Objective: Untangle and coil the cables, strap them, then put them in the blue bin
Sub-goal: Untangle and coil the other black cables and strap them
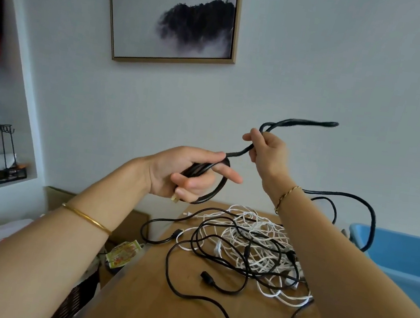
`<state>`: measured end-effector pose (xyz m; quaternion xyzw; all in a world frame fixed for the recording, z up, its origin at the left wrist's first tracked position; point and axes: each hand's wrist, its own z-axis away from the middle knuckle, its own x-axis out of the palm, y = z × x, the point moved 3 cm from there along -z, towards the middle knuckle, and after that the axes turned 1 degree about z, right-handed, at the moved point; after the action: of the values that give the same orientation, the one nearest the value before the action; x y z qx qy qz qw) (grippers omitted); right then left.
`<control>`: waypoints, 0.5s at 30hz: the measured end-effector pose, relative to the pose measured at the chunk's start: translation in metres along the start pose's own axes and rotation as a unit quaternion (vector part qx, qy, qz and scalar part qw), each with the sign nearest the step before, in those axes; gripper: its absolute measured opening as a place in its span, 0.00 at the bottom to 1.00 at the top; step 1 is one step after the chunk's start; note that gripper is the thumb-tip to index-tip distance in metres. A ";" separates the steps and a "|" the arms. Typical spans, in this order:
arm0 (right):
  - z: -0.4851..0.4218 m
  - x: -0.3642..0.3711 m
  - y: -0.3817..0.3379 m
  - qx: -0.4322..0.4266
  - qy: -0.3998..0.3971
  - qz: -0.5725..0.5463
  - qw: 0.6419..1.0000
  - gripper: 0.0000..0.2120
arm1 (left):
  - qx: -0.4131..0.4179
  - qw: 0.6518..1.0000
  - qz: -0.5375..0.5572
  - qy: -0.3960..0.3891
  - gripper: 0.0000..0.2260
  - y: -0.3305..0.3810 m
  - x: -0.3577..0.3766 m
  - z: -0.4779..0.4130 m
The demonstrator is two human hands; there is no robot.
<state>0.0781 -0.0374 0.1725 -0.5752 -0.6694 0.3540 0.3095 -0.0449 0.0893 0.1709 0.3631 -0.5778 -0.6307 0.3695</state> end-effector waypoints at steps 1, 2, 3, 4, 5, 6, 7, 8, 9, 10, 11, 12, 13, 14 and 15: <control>0.001 0.001 0.004 0.010 -0.011 0.013 1.000 0.14 | 0.016 0.999 0.032 -0.012 0.23 0.002 -0.001 0.000; 0.003 0.002 0.007 0.018 -0.023 0.030 0.999 0.15 | 0.034 0.997 0.065 -0.022 0.23 0.004 -0.003 0.000; 0.006 0.003 0.010 0.024 -0.037 0.044 0.998 0.15 | 0.056 0.993 0.097 -0.030 0.23 0.007 -0.005 -0.001; 0.009 0.004 0.013 0.031 -0.054 0.051 0.997 0.16 | 0.078 0.988 0.126 -0.033 0.23 0.009 -0.006 -0.001; 0.012 0.006 0.016 0.041 -0.075 0.049 0.995 0.16 | 0.102 0.983 0.152 -0.027 0.23 0.012 -0.007 -0.001; 0.014 0.007 0.019 0.058 -0.099 0.044 0.992 0.16 | 0.125 0.976 0.176 -0.010 0.23 0.014 -0.008 -0.002; 0.017 0.009 0.022 0.079 -0.125 0.034 0.988 0.16 | 0.146 0.970 0.196 0.015 0.24 0.015 -0.008 -0.003; 0.019 0.011 0.025 0.103 -0.151 0.021 0.983 0.16 | 0.167 0.962 0.212 0.043 0.24 0.016 -0.008 -0.004; 0.020 0.012 0.028 0.126 -0.178 0.004 0.976 0.16 | 0.188 0.952 0.230 0.070 0.25 0.016 -0.008 -0.005; 0.022 0.013 0.030 0.150 -0.205 -0.021 0.967 0.16 | 0.208 0.941 0.250 0.094 0.25 0.016 -0.009 -0.007; 0.023 0.014 0.031 0.172 -0.232 -0.056 0.956 0.15 | 0.227 0.928 0.271 0.115 0.26 0.017 -0.009 -0.008; 0.023 0.015 0.031 0.193 -0.258 -0.104 0.941 0.14 | 0.245 0.915 0.291 0.135 0.26 0.018 -0.010 -0.010; 0.024 0.015 0.029 0.212 -0.275 -0.163 0.924 0.12 | 0.260 0.902 0.308 0.154 0.25 0.019 -0.011 -0.011; 0.024 0.015 0.028 0.227 -0.281 -0.226 0.905 0.11 | 0.272 0.891 0.321 0.173 0.23 0.021 -0.012 -0.012; 0.023 0.015 0.027 0.234 -0.278 -0.284 0.887 0.10 | 0.280 0.880 0.331 0.193 0.22 0.023 -0.011 -0.013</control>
<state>0.0716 -0.0232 0.1374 -0.1495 -0.7602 0.5428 0.3242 -0.0269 0.0916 0.1933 0.3539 -0.7338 -0.2009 0.5440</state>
